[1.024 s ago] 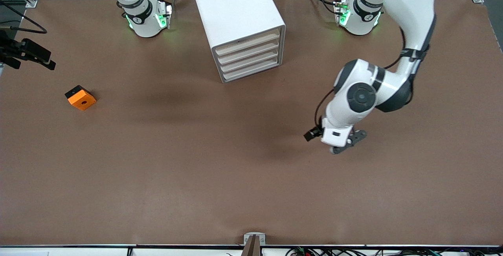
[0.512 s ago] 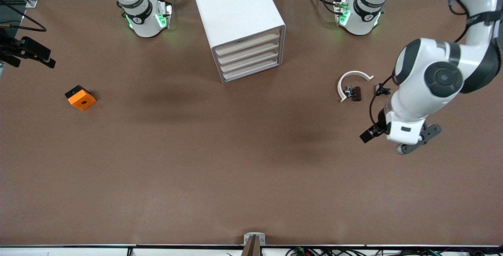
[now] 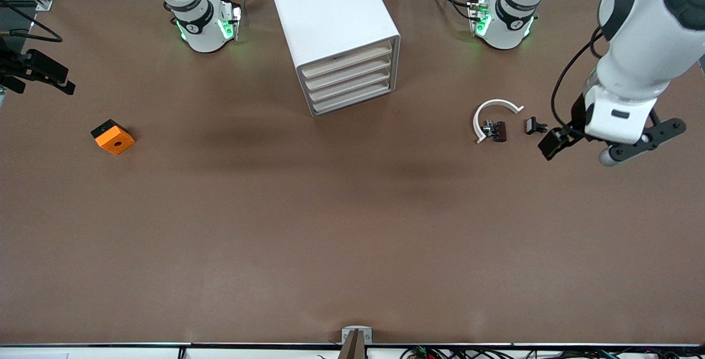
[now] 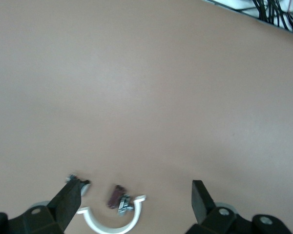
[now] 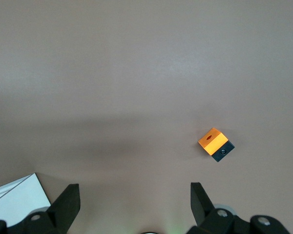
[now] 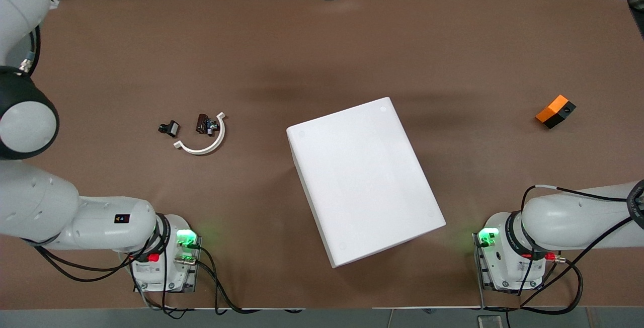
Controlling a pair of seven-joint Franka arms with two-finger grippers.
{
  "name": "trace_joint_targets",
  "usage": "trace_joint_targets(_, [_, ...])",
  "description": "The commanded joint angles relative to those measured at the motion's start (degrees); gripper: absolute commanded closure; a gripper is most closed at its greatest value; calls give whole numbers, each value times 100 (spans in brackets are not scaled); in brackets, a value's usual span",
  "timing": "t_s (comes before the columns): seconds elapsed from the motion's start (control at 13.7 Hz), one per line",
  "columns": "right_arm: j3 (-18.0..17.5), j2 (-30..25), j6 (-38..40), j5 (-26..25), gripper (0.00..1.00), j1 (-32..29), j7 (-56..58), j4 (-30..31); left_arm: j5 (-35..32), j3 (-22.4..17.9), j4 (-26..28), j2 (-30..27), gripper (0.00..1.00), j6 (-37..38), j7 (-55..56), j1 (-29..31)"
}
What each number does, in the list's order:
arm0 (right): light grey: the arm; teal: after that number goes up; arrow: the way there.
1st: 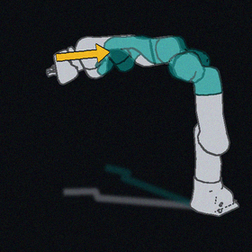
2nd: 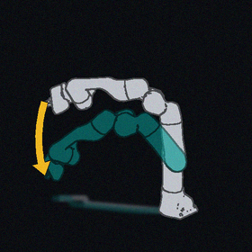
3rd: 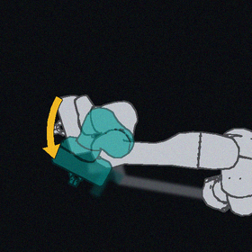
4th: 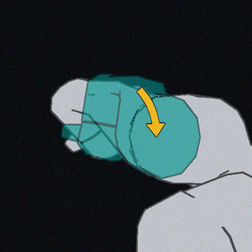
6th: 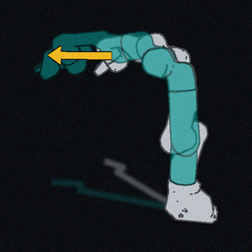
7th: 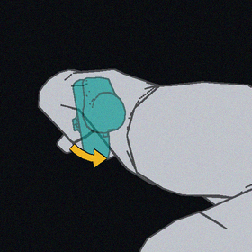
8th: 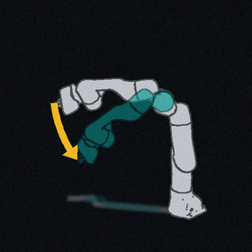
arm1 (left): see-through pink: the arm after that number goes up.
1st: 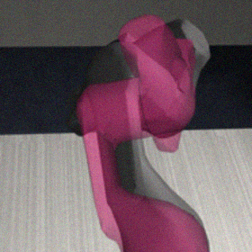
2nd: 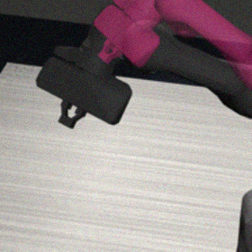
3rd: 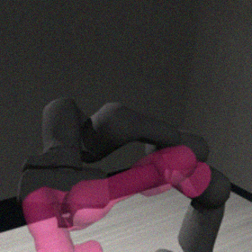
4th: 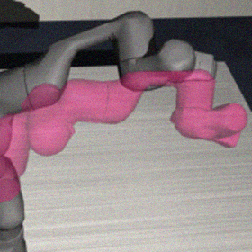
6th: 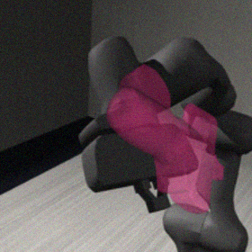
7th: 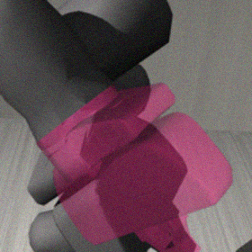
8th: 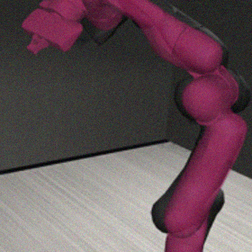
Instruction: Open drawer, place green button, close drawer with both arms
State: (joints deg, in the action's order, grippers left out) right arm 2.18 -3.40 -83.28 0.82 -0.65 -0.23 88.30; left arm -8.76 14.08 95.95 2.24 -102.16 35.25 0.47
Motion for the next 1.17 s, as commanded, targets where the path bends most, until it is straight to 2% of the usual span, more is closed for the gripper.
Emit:
trace_joint_targets(0.0, [-69,7,84,-38,0,-84,32,-94,-12,-106,178,-556,0,441,-806,49])
trace_joint_targets(0.22, [-77,7,75,-38,0,-84,32,-94,224,-343,3,-681,0,916,-1764,84])
trace_joint_targets(0.44, [-69,7,84,-64,0,-93,40,-182,542,-617,-7,-760,0,1049,-2248,145])
trace_joint_targets(0.66, [-69,7,84,-73,0,-93,40,-191,559,-609,2,-891,0,1111,-2513,260])
trace_joint_targets(0.88, [-69,15,84,-81,0,-93,40,-199,1024,-635,64,-1015,0,1155,-2716,278])
trace_joint_targets(1.1, [-69,15,84,-73,0,-93,40,-199,1016,-635,81,-1067,0,1251,-2847,269])
